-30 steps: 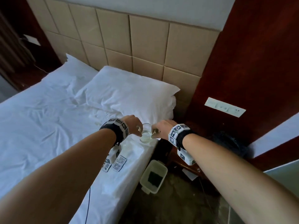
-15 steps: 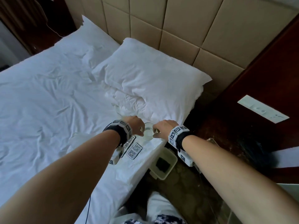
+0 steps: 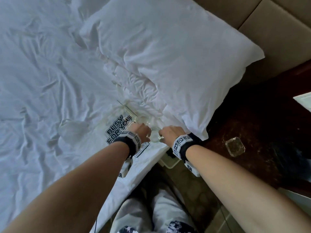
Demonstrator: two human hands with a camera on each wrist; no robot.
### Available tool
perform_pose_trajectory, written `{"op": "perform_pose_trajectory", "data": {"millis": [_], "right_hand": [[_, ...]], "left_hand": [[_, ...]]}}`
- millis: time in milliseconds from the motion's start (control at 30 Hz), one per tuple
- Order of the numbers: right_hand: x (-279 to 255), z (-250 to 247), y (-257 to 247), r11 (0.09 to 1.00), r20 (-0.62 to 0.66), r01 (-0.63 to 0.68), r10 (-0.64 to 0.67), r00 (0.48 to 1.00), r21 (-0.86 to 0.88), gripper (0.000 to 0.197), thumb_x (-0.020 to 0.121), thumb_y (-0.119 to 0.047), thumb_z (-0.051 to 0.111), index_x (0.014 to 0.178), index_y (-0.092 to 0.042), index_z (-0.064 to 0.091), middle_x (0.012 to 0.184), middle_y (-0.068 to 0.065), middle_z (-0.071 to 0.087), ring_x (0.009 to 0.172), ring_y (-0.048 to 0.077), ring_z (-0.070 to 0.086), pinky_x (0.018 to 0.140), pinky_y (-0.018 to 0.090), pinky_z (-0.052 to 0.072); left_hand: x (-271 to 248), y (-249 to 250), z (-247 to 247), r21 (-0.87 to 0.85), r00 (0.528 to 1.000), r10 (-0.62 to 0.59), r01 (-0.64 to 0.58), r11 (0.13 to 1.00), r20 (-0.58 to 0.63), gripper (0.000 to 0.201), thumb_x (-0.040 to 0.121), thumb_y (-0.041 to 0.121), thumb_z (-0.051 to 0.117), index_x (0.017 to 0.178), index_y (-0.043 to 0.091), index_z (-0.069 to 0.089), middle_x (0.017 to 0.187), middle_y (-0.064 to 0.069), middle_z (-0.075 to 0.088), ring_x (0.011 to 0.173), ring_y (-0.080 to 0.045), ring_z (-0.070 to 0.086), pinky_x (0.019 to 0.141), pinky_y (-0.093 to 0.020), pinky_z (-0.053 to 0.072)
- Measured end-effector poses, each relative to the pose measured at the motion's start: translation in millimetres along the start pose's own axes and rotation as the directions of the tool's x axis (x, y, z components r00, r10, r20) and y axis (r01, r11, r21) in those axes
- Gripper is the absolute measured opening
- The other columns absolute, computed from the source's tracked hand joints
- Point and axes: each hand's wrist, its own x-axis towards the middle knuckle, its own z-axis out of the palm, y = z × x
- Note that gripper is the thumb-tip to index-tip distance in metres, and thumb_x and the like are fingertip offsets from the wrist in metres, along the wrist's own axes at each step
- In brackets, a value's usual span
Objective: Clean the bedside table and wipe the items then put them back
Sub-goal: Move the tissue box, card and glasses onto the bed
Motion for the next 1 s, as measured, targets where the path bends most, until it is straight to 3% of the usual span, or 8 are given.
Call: {"op": "perform_pose_trajectory", "data": {"millis": [133,233,300,467,600,667,833,1000], "right_hand": [[32,24,12,1.0,0.047,0.013,-0.013,0.999,0.003,0.032,0.097,-0.038,0.055,0.123,-0.021,0.06,0.114,0.004,0.064,0.108,0.028,0.059,0.08,0.04,0.049],[51,37,18,0.999,0.086,0.035,-0.035,0.996,-0.001,0.034,0.097,-0.039,0.055,0.126,-0.02,0.058,0.116,0.004,0.063,0.109,0.028,0.058,0.08,0.039,0.048],[61,43,20,0.999,0.103,0.052,-0.051,0.993,-0.008,0.035,0.098,-0.038,0.055,0.127,-0.019,0.057,0.119,0.005,0.062,0.113,0.028,0.057,0.079,0.038,0.046],[79,56,22,0.998,0.152,0.064,-0.06,0.987,-0.024,0.036,0.098,-0.038,0.055,0.127,-0.018,0.056,0.12,0.006,0.061,0.115,0.029,0.055,0.074,0.038,0.041],[84,62,23,0.998,0.179,0.048,-0.041,0.983,-0.037,0.038,0.098,-0.036,0.055,0.131,-0.016,0.053,0.125,0.006,0.058,0.118,0.029,0.054,0.079,0.039,0.043],[85,62,24,0.998,0.192,0.037,-0.028,0.981,-0.043,0.04,0.098,-0.035,0.055,0.133,-0.017,0.051,0.126,0.006,0.057,0.119,0.029,0.054,0.081,0.039,0.044],[77,54,25,0.999,0.191,0.017,-0.008,0.982,-0.049,0.034,0.098,-0.029,0.053,0.131,-0.026,0.052,0.118,0.004,0.06,0.111,0.028,0.059,0.076,0.037,0.045],[53,34,19,1.0,0.139,-0.022,0.024,0.99,-0.013,0.037,0.096,-0.029,0.056,0.132,-0.028,0.051,0.115,0.003,0.062,0.106,0.027,0.062,0.075,0.036,0.048]], "left_hand": [[42,-6,25,-0.027,0.996,-0.069,0.071,0.997,0.053,0.021,0.085,0.039,0.074,0.102,0.027,0.072,0.104,0.006,0.072,0.092,-0.015,0.068,0.088,-0.032,0.057],[57,-6,30,-0.05,0.991,-0.075,0.081,0.995,0.108,0.024,0.091,0.025,0.07,0.112,0.014,0.07,0.117,-0.001,0.069,0.109,-0.016,0.062,0.097,-0.023,0.046],[65,-10,36,-0.058,0.991,-0.068,0.075,0.996,0.118,0.028,0.096,0.021,0.062,0.121,0.009,0.067,0.121,-0.004,0.066,0.116,-0.017,0.059,0.095,-0.02,0.041],[78,-19,50,-0.014,0.989,-0.086,0.088,0.996,0.118,0.021,0.093,0.025,0.067,0.114,0.023,0.07,0.112,0.002,0.071,0.098,-0.016,0.067,0.089,-0.025,0.053],[87,-17,57,-0.069,0.988,-0.062,0.073,0.995,0.144,0.033,0.1,0.011,0.055,0.132,0.01,0.059,0.132,-0.007,0.061,0.119,-0.019,0.059,0.092,-0.012,0.029],[85,-17,58,-0.088,0.989,-0.048,0.06,0.994,0.139,0.035,0.098,0.012,0.058,0.133,0.01,0.058,0.132,-0.007,0.061,0.117,-0.02,0.06,0.082,-0.014,0.038],[70,-21,50,-0.071,0.986,0.025,-0.013,0.997,0.165,0.054,0.09,0.028,0.069,0.141,0.024,0.051,0.129,-0.006,0.059,0.113,-0.024,0.06,0.097,-0.036,0.05],[43,-17,30,-0.054,0.994,0.041,-0.036,0.998,0.102,0.06,0.088,0.03,0.072,0.143,0.025,0.049,0.13,-0.006,0.058,0.113,-0.026,0.06,0.096,-0.041,0.051]]}}
